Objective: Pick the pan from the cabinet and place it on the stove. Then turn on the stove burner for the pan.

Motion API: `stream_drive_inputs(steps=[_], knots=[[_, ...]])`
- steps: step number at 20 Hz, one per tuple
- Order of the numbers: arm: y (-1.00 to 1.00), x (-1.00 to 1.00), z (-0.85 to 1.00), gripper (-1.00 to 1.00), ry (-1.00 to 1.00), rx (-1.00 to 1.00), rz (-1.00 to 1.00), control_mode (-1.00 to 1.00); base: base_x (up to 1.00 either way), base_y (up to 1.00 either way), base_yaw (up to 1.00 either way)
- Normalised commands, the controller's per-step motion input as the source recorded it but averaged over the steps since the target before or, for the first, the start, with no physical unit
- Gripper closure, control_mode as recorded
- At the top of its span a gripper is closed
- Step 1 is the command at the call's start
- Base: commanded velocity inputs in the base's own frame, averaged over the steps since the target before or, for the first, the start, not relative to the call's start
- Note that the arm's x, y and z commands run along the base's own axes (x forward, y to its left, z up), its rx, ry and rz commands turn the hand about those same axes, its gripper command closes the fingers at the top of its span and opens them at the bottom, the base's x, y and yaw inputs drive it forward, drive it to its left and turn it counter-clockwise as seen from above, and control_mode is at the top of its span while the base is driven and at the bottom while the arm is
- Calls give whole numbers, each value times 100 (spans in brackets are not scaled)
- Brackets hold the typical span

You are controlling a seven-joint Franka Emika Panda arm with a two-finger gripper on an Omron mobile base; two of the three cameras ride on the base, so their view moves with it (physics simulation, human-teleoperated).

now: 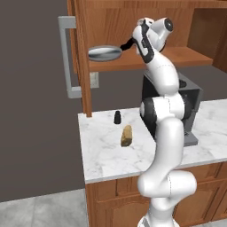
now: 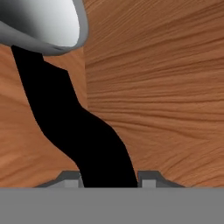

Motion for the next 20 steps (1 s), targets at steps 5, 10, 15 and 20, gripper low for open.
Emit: stream_drive_inputs(steps=[5,10,15,20], knots=[[-2,-36,-20,100,-13,5,0,-100,0,0,0],[-25,-63,-20,100,-21,14,-4,-100,0,0,0],[-23,-87,-16,100,-21,18,-10,-100,0,0,0],[-7,-86,-1,100,-15,15,-15,-100,0,0,0]])
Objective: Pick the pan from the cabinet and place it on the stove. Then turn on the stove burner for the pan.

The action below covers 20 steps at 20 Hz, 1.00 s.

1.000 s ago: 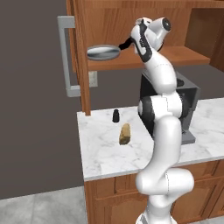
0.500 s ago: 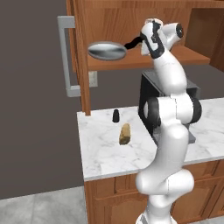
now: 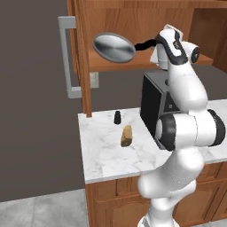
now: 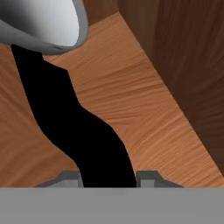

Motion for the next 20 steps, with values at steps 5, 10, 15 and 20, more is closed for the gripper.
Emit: stream_drive_inputs(steps=[5,10,15,20], knots=[[-11,-74,7,100,-7,8,-15,-100,0,0,0],[-16,-75,0,100,-2,7,-12,-100,0,0,0],[-22,-78,1,100,0,8,-12,-100,0,0,0],[-23,-80,7,100,0,9,-13,-100,0,0,0]])
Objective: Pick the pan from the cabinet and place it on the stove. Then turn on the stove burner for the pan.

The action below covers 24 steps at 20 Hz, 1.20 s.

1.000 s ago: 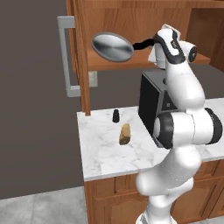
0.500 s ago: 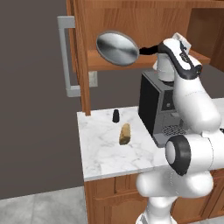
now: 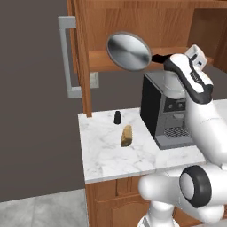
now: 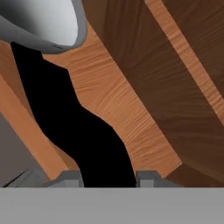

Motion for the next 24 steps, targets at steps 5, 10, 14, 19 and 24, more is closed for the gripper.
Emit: stream_drive_inputs(steps=[5,10,14,19,24], knots=[[-27,-77,1,100,0,7,-10,-100,0,0,0],[-29,-76,0,100,0,3,-7,-100,0,0,0],[-18,-75,-4,100,1,0,-6,-100,0,0,0],[-13,-72,-2,100,2,0,-5,-100,0,0,0],[-10,-66,0,100,0,-2,-6,-100,0,0,0]])
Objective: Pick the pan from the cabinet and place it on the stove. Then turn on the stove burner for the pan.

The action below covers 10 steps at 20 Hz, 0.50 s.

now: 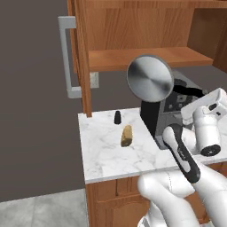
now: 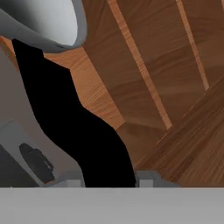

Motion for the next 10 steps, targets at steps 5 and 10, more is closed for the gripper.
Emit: stream_drive_inputs(steps=[5,10], knots=[[-6,-59,0,100,5,-3,-7,-100,0,0,0],[-1,-51,1,100,15,-4,-8,-100,0,0,0]])
